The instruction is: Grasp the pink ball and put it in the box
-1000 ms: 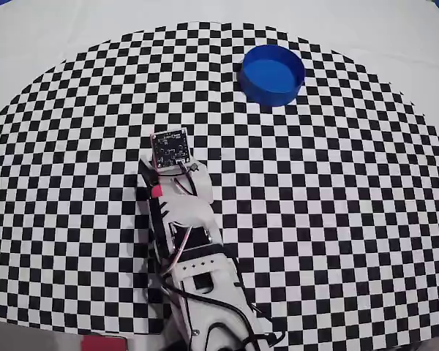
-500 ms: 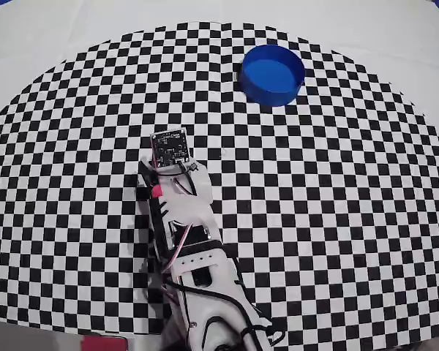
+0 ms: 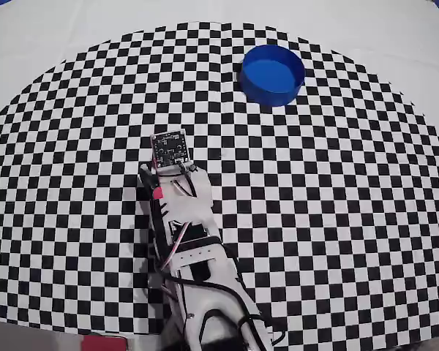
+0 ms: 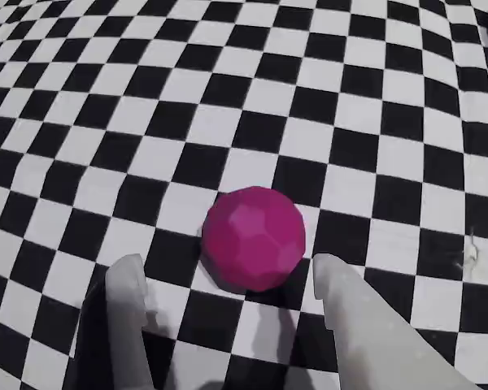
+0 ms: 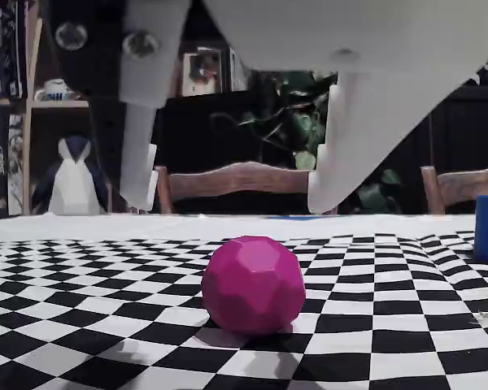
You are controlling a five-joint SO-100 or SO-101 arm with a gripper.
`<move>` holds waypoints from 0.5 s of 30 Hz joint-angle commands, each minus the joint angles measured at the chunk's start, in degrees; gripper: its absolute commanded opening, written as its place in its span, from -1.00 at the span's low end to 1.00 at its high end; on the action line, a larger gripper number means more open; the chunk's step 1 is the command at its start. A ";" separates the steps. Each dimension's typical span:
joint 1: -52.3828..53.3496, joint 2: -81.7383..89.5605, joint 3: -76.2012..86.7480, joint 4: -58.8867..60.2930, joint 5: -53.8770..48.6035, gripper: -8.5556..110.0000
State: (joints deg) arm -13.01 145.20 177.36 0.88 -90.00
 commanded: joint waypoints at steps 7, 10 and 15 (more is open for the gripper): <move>0.62 -1.58 -3.60 -1.05 0.44 -0.46; 0.97 -2.64 -4.31 -1.05 0.09 -0.46; 1.49 -4.66 -5.89 -1.05 0.09 -0.46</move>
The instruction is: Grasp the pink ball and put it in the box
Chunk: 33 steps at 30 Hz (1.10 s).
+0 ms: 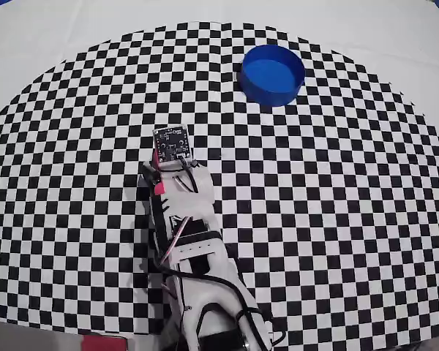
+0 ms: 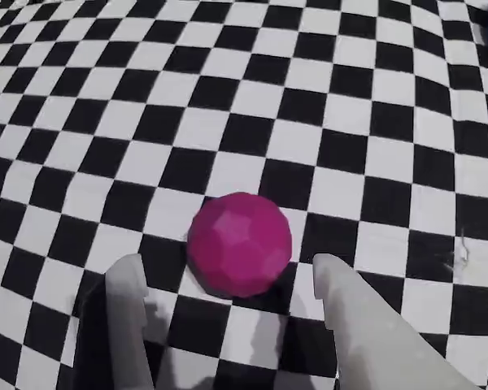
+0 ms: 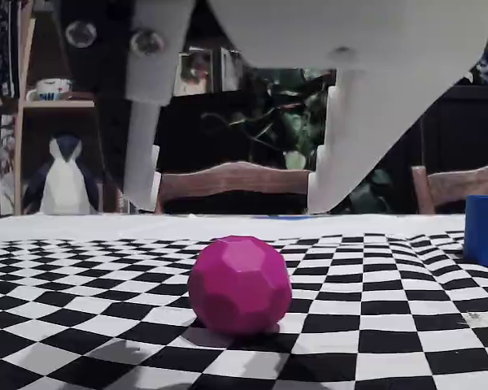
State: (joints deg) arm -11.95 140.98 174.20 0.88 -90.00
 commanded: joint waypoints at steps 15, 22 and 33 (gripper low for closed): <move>0.97 -6.42 -5.10 -3.25 -0.26 -0.46; 0.88 -11.69 -8.35 -4.48 -0.26 -0.46; 0.97 -17.05 -10.81 -6.15 -0.26 -0.46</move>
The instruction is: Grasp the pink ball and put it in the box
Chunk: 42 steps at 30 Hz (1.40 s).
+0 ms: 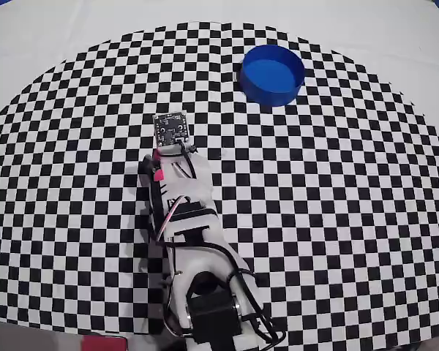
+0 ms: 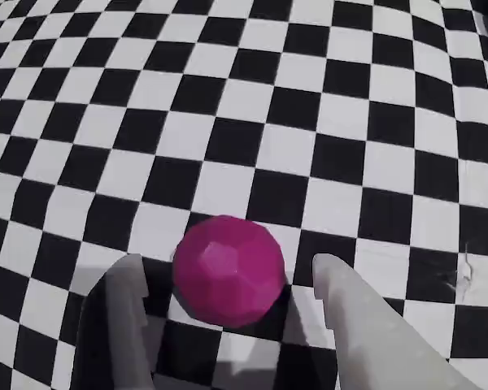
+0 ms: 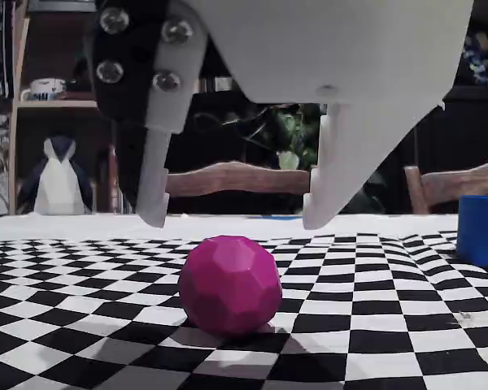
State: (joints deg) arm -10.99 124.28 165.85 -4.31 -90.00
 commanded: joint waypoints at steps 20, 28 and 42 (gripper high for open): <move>0.00 -10.20 -7.29 -3.43 -0.26 -0.46; 0.00 -13.62 -9.32 -4.39 -0.26 -0.46; -0.44 -17.05 -11.16 -5.54 -0.26 -0.46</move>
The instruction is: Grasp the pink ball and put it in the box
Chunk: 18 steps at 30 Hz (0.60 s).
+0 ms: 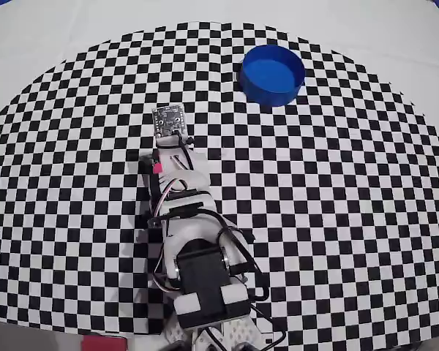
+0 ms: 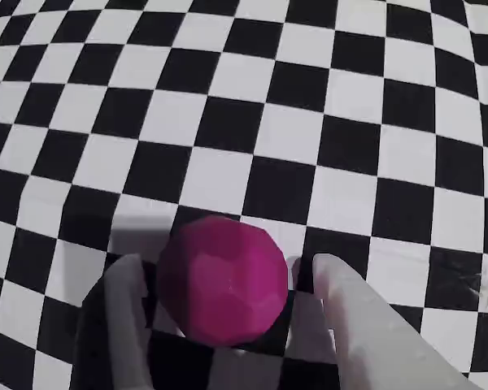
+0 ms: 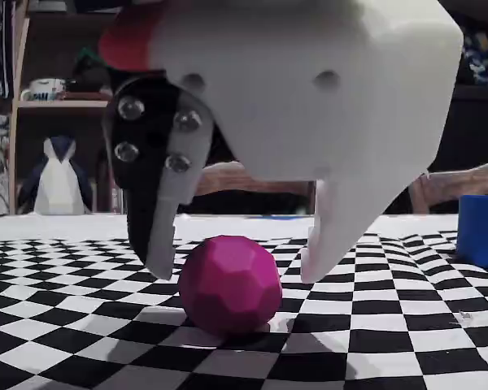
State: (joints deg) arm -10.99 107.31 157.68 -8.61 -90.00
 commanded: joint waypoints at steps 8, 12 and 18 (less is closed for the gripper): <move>-0.53 -1.41 -3.69 -1.67 -0.26 -0.46; -0.53 -2.11 -3.96 -2.20 -0.26 -0.46; -0.53 -3.69 -4.92 -2.55 -0.26 -0.46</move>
State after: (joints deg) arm -10.99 103.80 154.86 -10.28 -90.00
